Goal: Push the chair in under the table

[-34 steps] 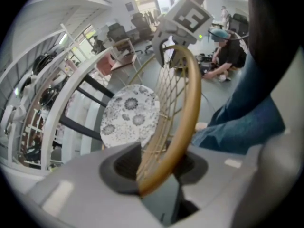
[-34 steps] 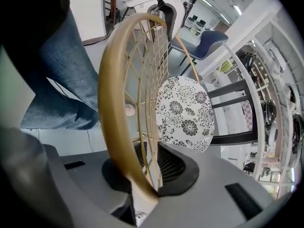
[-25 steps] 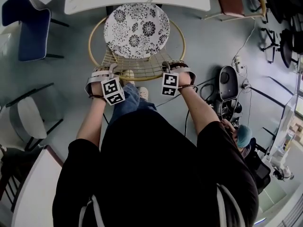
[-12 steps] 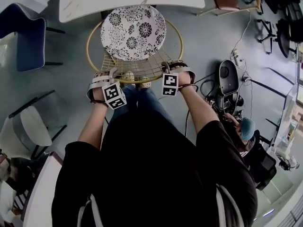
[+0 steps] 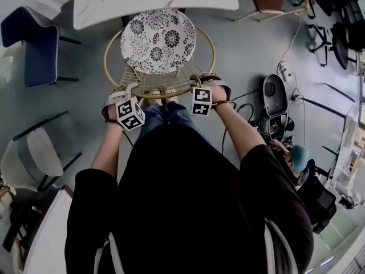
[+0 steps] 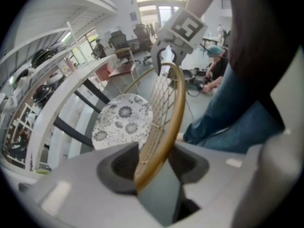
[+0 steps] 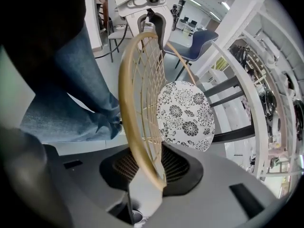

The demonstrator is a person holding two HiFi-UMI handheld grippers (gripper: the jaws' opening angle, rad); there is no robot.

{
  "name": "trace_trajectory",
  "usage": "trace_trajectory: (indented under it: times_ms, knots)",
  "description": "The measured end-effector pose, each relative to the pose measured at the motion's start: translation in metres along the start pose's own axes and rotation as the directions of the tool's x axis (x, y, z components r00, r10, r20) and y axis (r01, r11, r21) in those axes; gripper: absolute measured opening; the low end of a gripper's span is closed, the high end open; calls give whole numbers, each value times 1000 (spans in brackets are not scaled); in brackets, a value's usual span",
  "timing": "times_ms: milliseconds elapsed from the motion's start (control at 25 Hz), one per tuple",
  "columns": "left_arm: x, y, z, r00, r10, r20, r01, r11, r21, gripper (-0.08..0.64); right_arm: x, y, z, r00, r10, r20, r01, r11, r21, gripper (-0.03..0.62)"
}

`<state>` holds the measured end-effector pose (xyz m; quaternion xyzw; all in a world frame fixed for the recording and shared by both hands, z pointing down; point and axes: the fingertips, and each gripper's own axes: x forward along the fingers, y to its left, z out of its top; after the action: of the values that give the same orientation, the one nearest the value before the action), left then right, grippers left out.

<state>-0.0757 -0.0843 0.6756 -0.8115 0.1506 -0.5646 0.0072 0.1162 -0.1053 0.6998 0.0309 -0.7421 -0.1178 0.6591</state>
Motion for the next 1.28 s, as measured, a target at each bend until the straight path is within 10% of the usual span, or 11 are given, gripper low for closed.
trace_trajectory:
  times_ms: [320,640,840,1280]
  knots:
    - [-46,-3,23,983,-13,181,45,983,-177,148,-56,2,11,986,49,158,-69,989,128,107]
    - [-118,75,50,890,323,322,-148,872,-466,9,-130,-76,57,912,-206,355,55,918,392,32]
    - [-187,133,90,745,524,412,-226,780,-584,8,-202,-142,79,791,-456,408,184,813,552,23]
    - [-326,189,152,459,773,438,-359,612,-704,8,-364,-218,96,418,-818,395,185,502,845,21]
